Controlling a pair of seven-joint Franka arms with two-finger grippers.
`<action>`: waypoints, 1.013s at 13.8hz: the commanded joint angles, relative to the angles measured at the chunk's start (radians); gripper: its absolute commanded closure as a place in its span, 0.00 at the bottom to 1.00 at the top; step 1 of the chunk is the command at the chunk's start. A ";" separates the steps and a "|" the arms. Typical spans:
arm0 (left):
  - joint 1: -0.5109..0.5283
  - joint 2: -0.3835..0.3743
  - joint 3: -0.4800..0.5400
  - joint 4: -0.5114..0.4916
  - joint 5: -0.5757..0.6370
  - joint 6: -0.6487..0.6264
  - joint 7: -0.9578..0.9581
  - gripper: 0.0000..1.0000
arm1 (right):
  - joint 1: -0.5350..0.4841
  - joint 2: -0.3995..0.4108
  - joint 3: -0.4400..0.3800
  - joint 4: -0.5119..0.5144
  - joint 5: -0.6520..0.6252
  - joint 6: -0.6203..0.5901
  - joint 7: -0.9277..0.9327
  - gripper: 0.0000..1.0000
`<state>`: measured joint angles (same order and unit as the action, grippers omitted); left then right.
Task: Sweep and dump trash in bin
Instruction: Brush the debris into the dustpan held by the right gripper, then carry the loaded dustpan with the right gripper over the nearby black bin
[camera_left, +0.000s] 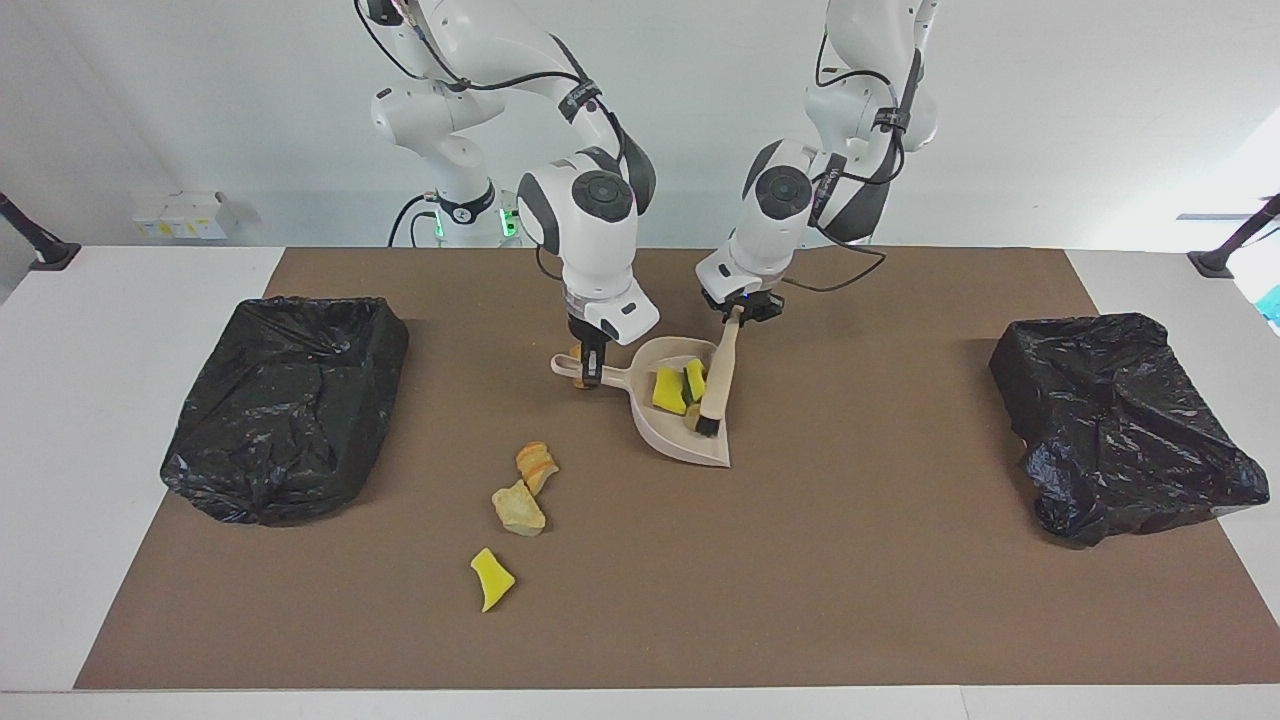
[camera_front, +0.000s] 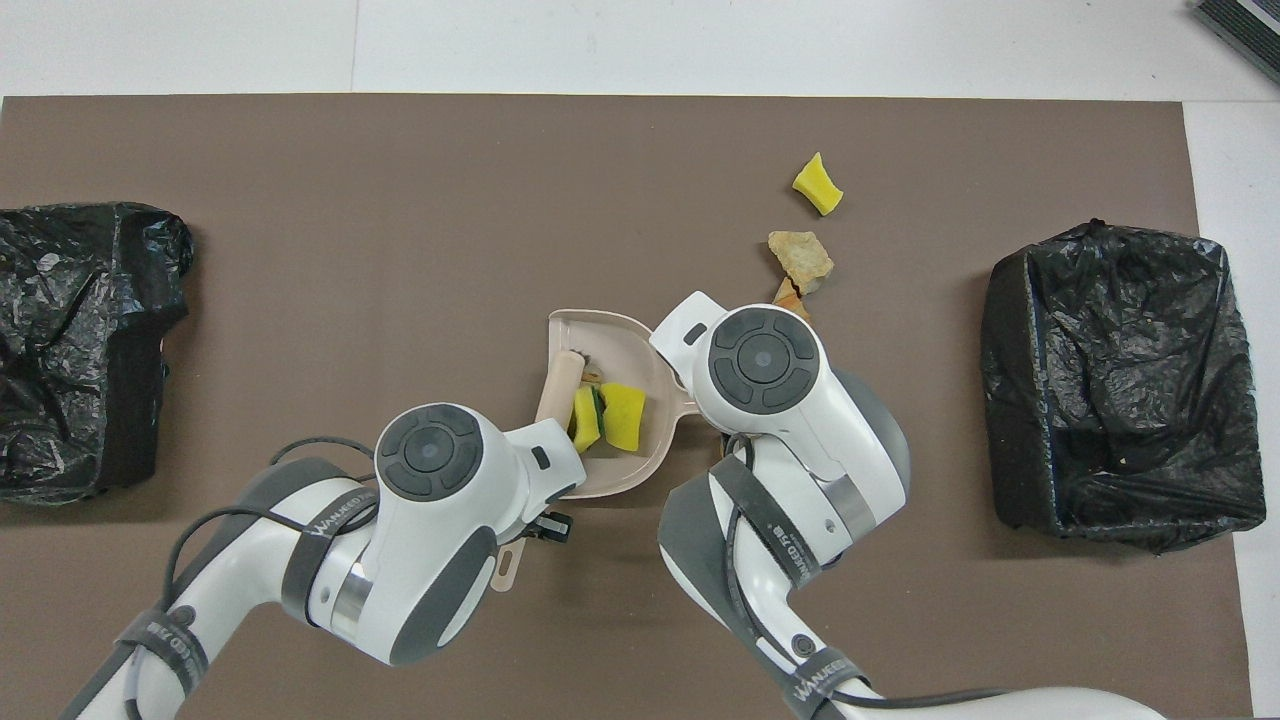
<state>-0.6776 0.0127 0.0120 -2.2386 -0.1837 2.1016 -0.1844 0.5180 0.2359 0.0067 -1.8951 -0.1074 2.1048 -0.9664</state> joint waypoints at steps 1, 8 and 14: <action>-0.034 0.009 0.014 0.046 -0.028 -0.037 0.011 1.00 | -0.001 0.002 0.006 -0.007 -0.020 0.003 -0.003 1.00; -0.022 -0.080 0.009 0.120 -0.026 -0.188 -0.242 1.00 | -0.009 0.002 0.006 -0.007 -0.015 -0.002 -0.003 1.00; -0.033 -0.171 0.008 0.116 -0.014 -0.310 -0.378 1.00 | -0.055 -0.013 0.006 0.008 0.012 -0.003 -0.015 1.00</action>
<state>-0.6998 -0.1319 0.0259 -2.1089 -0.1979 1.8129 -0.5030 0.4878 0.2356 0.0059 -1.8926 -0.1038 2.1047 -0.9664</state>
